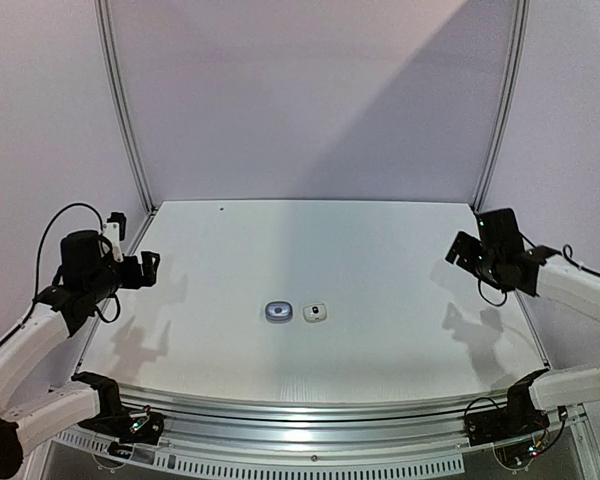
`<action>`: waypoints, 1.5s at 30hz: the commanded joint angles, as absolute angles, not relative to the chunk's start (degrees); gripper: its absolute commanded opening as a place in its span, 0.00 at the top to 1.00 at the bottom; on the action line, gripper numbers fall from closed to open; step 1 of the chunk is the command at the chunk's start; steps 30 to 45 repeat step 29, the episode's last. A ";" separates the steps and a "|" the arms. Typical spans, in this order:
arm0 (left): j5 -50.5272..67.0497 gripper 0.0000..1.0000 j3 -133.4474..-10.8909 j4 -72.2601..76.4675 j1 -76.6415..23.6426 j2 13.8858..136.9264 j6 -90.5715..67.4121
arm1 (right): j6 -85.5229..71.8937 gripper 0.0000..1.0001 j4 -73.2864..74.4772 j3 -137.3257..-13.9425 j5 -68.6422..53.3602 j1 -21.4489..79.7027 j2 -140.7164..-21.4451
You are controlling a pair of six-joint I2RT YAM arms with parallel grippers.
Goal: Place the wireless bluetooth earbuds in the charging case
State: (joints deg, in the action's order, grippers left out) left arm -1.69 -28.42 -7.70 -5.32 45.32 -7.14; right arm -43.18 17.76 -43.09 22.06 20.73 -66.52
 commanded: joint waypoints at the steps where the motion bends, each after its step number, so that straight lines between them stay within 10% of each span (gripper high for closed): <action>1: 6.42 0.01 -22.86 3.79 2.28 42.99 -5.00 | -34.69 0.01 4.90 -30.43 35.01 21.05 -50.62; 11: 13.09 0.01 -18.60 3.66 9.67 41.89 -0.62 | -34.95 0.01 7.12 -18.87 24.98 21.07 -28.90; 45: 19.97 0.01 -17.82 2.57 13.08 42.98 1.36 | -44.18 0.01 16.06 -19.66 41.30 21.09 -33.20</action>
